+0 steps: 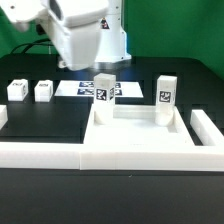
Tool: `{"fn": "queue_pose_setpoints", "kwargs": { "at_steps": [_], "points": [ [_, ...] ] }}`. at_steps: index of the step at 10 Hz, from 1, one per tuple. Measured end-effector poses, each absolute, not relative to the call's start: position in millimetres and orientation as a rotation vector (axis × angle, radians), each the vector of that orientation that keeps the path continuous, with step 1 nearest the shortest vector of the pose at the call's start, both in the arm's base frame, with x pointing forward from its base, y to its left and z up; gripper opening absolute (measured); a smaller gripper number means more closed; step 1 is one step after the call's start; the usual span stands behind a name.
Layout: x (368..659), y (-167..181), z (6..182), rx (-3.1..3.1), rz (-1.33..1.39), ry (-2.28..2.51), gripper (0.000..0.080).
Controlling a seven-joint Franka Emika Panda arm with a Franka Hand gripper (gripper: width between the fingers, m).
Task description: Assemble square table
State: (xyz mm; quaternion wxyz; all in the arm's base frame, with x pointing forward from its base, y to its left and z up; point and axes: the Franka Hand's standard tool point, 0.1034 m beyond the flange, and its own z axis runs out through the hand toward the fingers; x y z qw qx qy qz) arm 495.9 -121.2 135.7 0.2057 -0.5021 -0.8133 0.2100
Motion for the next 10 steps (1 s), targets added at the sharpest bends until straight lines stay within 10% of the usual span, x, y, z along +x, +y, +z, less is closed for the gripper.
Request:
{"fn": "queue_pose_setpoints", "kwargs": {
  "at_steps": [10],
  "points": [
    [448,-156,112.0,-2.595,0.671,-1.407,0.0649]
  ]
}}
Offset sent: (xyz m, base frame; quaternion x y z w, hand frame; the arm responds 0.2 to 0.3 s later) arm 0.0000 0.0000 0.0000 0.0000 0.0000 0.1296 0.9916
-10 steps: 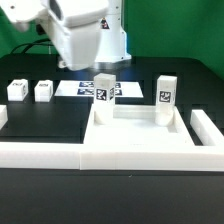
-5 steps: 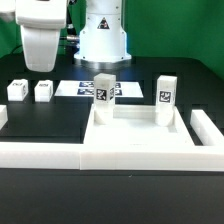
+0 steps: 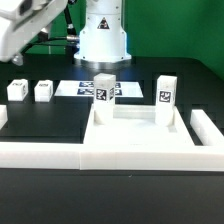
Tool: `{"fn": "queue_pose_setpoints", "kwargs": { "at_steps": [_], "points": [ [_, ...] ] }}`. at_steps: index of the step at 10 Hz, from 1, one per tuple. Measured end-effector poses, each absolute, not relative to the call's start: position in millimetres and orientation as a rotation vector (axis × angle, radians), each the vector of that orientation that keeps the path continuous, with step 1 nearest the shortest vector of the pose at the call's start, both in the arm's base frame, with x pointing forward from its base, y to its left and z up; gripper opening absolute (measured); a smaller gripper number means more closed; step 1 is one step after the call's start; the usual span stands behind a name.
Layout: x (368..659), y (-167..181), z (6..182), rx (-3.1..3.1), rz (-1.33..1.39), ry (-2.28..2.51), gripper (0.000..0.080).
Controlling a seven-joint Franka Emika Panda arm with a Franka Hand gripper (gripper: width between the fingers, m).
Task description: Assemble square table
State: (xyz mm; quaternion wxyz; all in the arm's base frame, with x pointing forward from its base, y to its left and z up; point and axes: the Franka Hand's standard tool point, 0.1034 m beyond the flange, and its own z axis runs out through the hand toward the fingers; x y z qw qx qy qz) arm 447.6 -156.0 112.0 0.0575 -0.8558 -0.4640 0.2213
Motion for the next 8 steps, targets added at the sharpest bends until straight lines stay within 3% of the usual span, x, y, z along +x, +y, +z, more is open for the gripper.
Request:
{"fn": "queue_pose_setpoints", "kwargs": {
  "at_steps": [2,6,8],
  "points": [
    [439,-158,96.9,-2.721,0.723,-1.071,0.0649],
    [442,-150,92.4,-2.889,0.761,-0.714,0.0649],
    [440,-140,75.9,-2.979,0.939,-0.284,0.0649]
  ]
}}
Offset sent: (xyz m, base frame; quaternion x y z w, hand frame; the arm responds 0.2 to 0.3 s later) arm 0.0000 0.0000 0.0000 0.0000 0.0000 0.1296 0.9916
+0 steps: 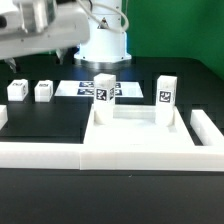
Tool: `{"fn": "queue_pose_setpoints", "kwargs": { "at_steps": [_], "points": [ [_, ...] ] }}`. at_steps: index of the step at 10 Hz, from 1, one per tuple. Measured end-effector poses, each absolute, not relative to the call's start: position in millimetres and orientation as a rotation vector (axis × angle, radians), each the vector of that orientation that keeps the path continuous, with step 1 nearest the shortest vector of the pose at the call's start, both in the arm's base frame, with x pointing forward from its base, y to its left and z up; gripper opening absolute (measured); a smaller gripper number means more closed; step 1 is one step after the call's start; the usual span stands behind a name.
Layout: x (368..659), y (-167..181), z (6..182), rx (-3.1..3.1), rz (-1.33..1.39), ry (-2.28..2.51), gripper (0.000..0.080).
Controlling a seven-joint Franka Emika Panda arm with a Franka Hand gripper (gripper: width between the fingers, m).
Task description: Assemble square table
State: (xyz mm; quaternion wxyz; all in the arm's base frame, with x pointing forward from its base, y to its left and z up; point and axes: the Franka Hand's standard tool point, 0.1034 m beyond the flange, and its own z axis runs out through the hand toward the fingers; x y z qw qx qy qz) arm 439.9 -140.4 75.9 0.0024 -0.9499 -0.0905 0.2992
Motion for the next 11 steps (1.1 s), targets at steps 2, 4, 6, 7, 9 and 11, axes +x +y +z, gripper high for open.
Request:
{"fn": "queue_pose_setpoints", "kwargs": {
  "at_steps": [2,4,6,7,9,11],
  "points": [
    [451,-141,68.5,-2.932,1.015,0.022,0.0649],
    [453,-137,67.5,-2.949,0.998,0.045,0.0649],
    [453,-136,66.6,-2.936,1.02,0.033,0.0649],
    [443,-138,75.5,-2.87,1.145,0.053,0.0649],
    [428,-138,60.1,-2.754,1.367,0.042,0.0649],
    [404,-130,51.2,-2.654,1.502,0.007,0.0649]
  ]
}}
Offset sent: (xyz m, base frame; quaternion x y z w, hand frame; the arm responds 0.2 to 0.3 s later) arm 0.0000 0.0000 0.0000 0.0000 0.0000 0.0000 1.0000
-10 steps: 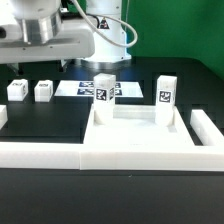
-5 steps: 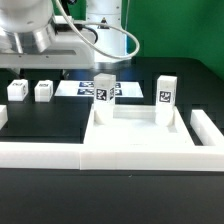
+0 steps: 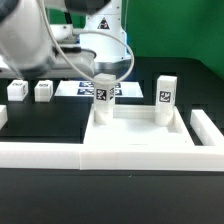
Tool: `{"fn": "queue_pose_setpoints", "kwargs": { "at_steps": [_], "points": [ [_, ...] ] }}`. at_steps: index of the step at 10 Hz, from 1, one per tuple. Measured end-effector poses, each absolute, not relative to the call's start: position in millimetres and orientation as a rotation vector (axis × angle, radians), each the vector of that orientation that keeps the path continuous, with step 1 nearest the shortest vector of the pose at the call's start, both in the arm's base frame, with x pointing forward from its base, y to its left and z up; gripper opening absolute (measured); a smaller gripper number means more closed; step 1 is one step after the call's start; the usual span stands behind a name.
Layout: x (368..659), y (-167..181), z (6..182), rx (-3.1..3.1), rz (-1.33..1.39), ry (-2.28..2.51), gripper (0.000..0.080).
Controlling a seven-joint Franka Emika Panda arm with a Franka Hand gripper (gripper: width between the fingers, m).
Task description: Assemble square table
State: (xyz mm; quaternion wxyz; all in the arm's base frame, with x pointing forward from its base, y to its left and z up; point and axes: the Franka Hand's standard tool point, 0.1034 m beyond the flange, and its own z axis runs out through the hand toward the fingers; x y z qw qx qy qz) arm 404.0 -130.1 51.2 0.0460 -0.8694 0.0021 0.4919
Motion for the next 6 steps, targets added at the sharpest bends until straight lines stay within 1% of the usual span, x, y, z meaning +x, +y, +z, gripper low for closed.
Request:
{"fn": "queue_pose_setpoints", "kwargs": {
  "at_steps": [3,5,6],
  "points": [
    [407.4,-127.9,48.8,-2.652,1.495,-0.027,0.0649],
    [408.7,-133.3,45.3,-2.667,1.451,-0.064,0.0649],
    [399.0,-134.1,44.0,-2.686,1.414,-0.082,0.0649]
  ]
}}
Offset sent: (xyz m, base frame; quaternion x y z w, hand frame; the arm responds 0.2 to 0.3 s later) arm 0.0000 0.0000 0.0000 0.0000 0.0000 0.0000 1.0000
